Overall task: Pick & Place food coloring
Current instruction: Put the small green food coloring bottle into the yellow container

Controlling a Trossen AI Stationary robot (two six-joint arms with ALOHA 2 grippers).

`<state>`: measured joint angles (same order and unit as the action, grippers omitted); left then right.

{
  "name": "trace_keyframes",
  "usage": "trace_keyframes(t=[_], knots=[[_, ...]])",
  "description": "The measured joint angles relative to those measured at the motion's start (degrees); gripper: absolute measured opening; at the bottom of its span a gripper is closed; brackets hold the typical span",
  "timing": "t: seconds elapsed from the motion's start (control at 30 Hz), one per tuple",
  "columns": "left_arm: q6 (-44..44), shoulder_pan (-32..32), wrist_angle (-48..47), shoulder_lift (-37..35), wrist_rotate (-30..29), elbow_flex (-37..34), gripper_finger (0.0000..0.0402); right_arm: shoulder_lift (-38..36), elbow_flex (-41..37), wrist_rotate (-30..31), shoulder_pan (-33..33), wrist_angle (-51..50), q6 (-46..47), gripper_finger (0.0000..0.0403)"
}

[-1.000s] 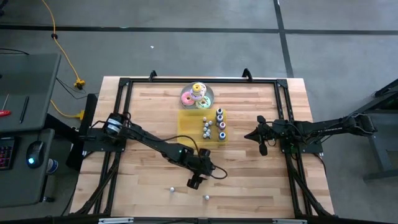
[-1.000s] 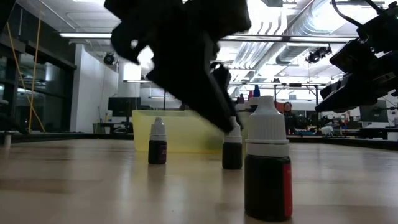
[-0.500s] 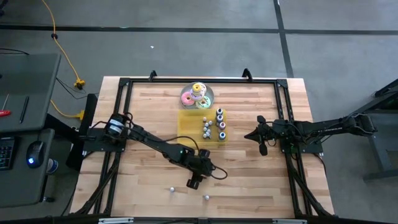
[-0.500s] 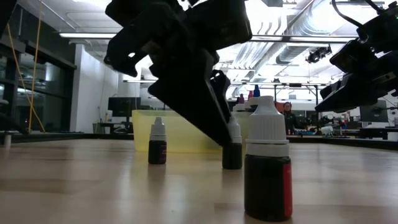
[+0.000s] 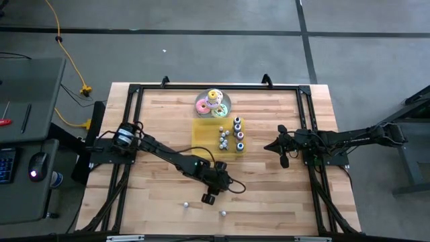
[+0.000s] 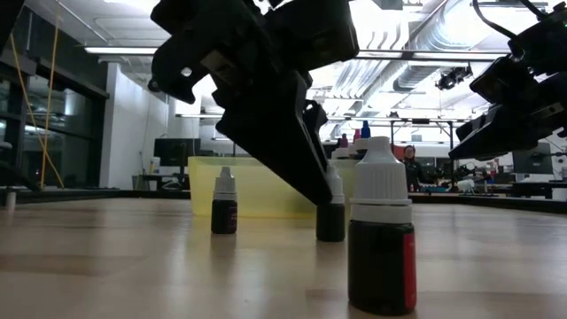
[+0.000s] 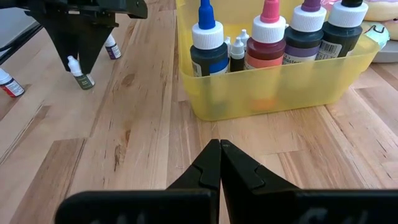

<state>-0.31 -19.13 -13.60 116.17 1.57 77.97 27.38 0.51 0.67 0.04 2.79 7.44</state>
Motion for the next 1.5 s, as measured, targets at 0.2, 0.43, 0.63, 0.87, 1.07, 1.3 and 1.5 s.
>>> trace_keyframes(t=[0.2, 0.43, 0.63, 0.87, 1.07, 1.3, 1.5], knots=[[0.00, 0.03, 0.16, -0.21, 0.03, 0.00, 0.0111, 0.00, 0.00, 0.00, 0.02, 0.00, 0.00, 0.0000], [0.00, 0.03, 0.21, -0.21, 0.02, 0.00, 0.0111, 0.00, 0.00, 0.00, 0.00, 0.00, 0.00, 0.0000], [0.00, 0.05, -0.22, -1.31, -0.01, 0.00, 0.0111, 0.00, 0.00, 0.00, 0.02, 0.00, 0.00, 0.0000], [-0.03, 0.43, -0.21, -1.59, -0.20, 0.00, 0.0111, 0.00, 0.00, 0.00, 0.02, -0.01, 0.00, 0.0000], [-0.03, 0.38, -0.26, -1.59, -0.16, 0.00, 0.0111, -0.01, 0.00, 0.00, 0.01, -0.01, 0.00, 0.0000], [-0.03, 0.41, -0.66, -1.59, -0.16, 0.00, 0.0111, 0.00, 0.00, 0.00, 0.01, -0.01, 0.00, 0.0000], [-0.03, 0.41, -0.74, -1.59, -0.14, 0.00, 0.0111, 0.00, 0.00, 0.00, 0.02, -0.02, 0.00, 0.0000]])
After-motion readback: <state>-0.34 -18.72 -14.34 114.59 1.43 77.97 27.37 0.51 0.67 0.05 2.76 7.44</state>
